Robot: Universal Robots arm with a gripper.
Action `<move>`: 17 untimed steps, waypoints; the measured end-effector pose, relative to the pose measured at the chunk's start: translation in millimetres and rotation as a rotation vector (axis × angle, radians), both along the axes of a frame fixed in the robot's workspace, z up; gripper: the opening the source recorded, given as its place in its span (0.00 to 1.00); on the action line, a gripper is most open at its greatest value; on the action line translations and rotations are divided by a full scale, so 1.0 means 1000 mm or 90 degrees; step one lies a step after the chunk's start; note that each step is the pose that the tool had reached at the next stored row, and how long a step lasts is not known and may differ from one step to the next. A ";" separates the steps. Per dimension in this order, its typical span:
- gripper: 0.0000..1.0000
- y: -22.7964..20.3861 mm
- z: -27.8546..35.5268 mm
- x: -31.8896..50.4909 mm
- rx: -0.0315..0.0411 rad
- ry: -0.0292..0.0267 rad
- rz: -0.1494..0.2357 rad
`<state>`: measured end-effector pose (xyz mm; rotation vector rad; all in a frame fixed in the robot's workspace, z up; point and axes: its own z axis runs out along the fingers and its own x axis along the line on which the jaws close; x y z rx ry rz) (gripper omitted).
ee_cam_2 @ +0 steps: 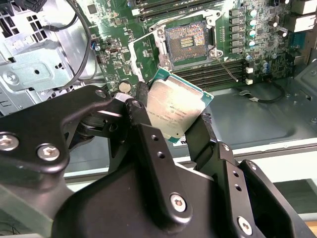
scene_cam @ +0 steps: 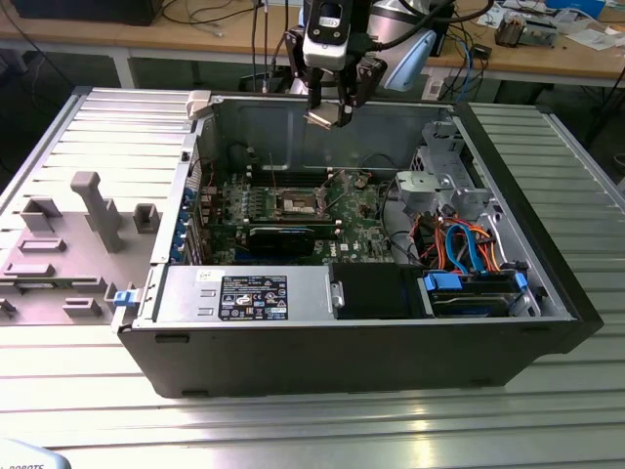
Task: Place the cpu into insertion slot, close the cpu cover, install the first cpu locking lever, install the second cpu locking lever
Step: 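Place the cpu into insertion slot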
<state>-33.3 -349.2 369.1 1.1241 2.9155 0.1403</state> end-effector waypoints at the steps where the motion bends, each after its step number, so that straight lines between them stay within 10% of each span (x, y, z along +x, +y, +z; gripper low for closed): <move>1: 0.54 0.0000 0.0000 0.0000 0.0000 0.0000 0.000; 17: 0.54 0.0000 -0.0012 -0.0027 0.0000 0.0000 -0.068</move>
